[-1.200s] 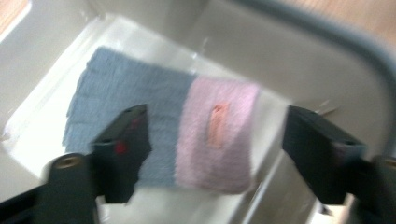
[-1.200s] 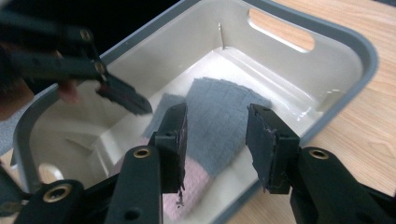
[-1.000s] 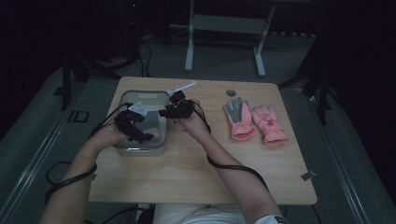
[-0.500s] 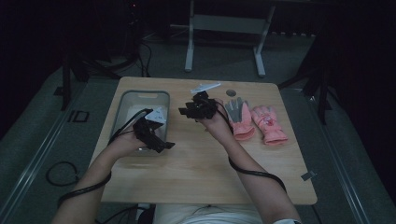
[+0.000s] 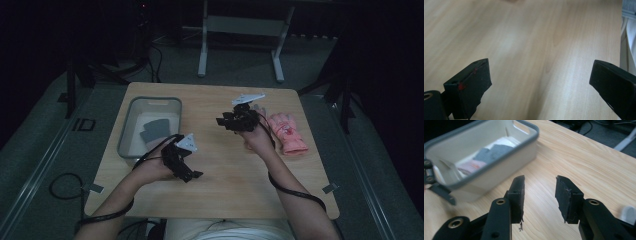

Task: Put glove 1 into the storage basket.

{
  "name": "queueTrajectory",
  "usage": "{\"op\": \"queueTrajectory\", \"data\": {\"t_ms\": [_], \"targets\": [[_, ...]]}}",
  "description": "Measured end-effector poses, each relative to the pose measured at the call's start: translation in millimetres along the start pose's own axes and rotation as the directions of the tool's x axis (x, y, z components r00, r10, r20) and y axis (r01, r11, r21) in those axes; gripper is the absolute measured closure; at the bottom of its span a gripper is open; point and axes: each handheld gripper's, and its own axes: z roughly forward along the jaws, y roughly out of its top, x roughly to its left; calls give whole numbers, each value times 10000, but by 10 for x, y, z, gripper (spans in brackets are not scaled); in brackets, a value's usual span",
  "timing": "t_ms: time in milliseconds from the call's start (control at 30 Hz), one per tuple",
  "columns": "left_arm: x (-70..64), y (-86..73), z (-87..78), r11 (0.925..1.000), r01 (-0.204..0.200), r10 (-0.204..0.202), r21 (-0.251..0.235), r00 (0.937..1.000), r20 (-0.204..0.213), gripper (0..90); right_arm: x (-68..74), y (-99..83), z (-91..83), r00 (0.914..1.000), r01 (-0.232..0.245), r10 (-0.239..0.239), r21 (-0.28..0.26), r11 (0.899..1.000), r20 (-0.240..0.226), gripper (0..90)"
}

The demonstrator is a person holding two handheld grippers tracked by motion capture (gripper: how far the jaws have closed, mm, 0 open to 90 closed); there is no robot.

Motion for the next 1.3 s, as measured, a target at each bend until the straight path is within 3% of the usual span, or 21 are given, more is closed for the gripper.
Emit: {"op": "queueTrajectory", "data": {"t_ms": [100, 167, 267, 367, 600, 767, 900, 1000, 1133, 1167, 1200, 1300], "targets": [[-80, -54, 119, 9998, -118, 117, 174, 9999, 32, 32, -121, -81, -68, 9996, -60, 59, 18, 10000, 294, 577], [-117, -106, 214, 9999, 85, -86, 91, 9998, 159, 33, -230, -137, -112, 9985, -134, 134, -9, 9999, 535, 586], [-182, -172, 367, 9985, -90, 84, 540, 9999, 121, 36, -408, -229, -150, 9947, -129, 115, 125, 9998, 1021, 608], [-238, -225, 462, 9984, -56, 46, 557, 9998, 169, 35, -614, -326, -141, 9898, -471, 412, 404, 9981, 1365, 624], [-299, -331, 499, 9995, 146, -148, 287, 9999, 76, 35, -990, -460, -22, 9738, -701, 398, 1289, 9892, 2239, 646], [-375, -403, 492, 9998, 123, -115, 156, 9987, -501, 35, -1183, -557, 151, 9662, -1162, 662, 1915, 9746, 2493, 646], [-427, -465, 510, 9989, 468, -471, -66, 9976, -501, 35, -1267, -658, 291, 9608, -1415, 747, 2407, 9602, 2670, 607], [-456, -506, 506, 9990, 453, -451, 8, 9958, -799, 35, -1292, -716, 371, 9616, -1418, 668, 2732, 9515, 2663, 583], [-480, -532, 488, 9974, 638, -666, -332, 9934, -931, 35, -1289, -732, 433, 9622, -1411, 600, 2980, 9441, 2657, 610], [-494, -547, 475, 9961, 654, -715, -600, 9917, -1065, 35, -1280, -743, 459, 9636, -1337, 508, 3086, 9418, 2625, 651], [-502, -555, 469, 9951, 654, -735, -740, 9909, -1123, 35, -1274, -771, 500, 9659, -1492, 708, 3121, 9383, 2488, 719], [-549, -578, 453, 9915, 578, -726, -1167, 9892, -1270, 35, -1271, -795, 503, 9601, -1775, 1011, 2888, 9408, 2607, 824]]}}
